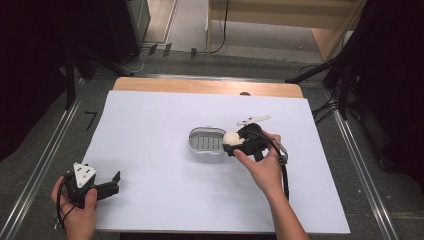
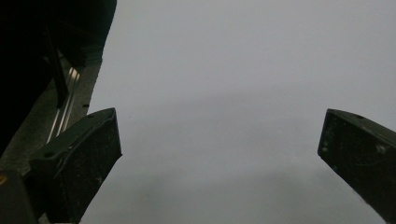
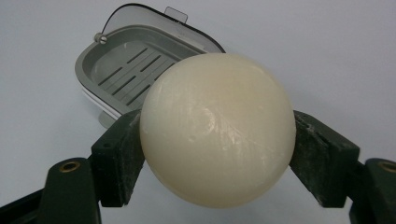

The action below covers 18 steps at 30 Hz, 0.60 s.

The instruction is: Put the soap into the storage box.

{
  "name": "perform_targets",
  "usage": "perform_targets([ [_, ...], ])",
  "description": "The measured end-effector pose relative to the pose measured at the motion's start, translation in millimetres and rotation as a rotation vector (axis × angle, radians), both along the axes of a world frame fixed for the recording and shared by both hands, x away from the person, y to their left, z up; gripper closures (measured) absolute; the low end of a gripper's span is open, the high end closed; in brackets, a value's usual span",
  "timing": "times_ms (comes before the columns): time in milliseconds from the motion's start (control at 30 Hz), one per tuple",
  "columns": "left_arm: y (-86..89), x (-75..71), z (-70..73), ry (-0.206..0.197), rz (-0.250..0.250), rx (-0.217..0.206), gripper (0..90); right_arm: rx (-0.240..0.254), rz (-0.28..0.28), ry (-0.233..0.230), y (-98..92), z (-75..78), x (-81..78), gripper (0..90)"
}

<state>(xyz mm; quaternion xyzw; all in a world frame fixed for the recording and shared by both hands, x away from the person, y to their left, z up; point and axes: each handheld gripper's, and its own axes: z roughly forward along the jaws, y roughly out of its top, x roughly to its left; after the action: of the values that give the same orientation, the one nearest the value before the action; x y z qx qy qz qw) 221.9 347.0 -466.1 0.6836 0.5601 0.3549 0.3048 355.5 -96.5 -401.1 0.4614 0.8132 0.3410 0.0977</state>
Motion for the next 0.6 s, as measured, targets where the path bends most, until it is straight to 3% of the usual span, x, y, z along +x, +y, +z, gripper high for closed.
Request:
perform_targets([
  [600, 0.2, -0.6, 0.2, -0.005, -0.003, 0.0, 0.0, -0.009, 0.012, 0.008, 22.0, 1.0, 11.7, 25.1],
])
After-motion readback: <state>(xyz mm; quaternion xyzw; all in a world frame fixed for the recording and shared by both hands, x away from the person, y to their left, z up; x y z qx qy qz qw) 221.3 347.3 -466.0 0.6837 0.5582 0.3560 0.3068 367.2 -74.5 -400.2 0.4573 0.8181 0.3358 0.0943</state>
